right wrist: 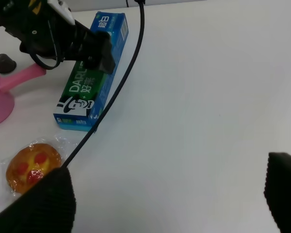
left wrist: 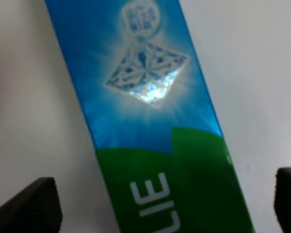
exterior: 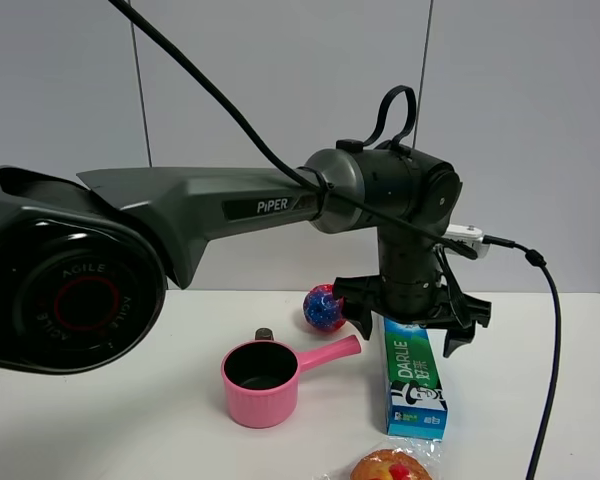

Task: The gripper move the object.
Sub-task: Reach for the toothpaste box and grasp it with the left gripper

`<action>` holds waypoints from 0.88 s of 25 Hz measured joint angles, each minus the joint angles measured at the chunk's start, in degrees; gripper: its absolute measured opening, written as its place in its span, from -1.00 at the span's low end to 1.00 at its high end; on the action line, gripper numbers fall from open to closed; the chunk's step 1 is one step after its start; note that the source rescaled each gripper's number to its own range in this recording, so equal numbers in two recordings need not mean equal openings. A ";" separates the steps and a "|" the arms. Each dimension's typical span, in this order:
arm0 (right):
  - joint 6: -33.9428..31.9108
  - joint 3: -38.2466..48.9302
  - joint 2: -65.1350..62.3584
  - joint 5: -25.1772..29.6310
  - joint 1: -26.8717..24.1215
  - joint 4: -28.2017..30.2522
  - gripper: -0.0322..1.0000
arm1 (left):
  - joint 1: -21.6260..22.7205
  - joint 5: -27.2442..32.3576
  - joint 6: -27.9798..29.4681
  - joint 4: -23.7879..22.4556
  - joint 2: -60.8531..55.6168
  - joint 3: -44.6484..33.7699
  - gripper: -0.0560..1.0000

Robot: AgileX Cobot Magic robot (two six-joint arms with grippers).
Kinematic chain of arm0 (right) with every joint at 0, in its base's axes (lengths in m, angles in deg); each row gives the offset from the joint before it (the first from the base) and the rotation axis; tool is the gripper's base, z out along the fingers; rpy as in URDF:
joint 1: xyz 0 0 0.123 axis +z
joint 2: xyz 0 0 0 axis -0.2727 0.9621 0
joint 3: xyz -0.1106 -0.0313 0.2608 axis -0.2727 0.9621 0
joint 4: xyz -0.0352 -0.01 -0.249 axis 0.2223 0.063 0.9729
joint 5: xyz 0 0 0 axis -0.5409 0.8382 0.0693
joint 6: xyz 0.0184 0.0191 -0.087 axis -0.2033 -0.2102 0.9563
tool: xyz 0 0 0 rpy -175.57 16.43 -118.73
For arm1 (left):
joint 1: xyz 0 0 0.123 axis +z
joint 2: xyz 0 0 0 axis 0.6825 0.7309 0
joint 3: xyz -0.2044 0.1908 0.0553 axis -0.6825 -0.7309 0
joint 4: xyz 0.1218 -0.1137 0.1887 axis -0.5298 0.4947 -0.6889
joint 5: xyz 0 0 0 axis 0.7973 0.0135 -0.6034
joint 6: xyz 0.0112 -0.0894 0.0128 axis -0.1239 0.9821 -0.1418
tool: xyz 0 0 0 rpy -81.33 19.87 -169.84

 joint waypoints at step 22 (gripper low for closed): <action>0.00 0.00 0.00 0.00 0.00 0.00 1.00 | 0.28 -2.83 -0.59 1.82 4.01 0.00 1.00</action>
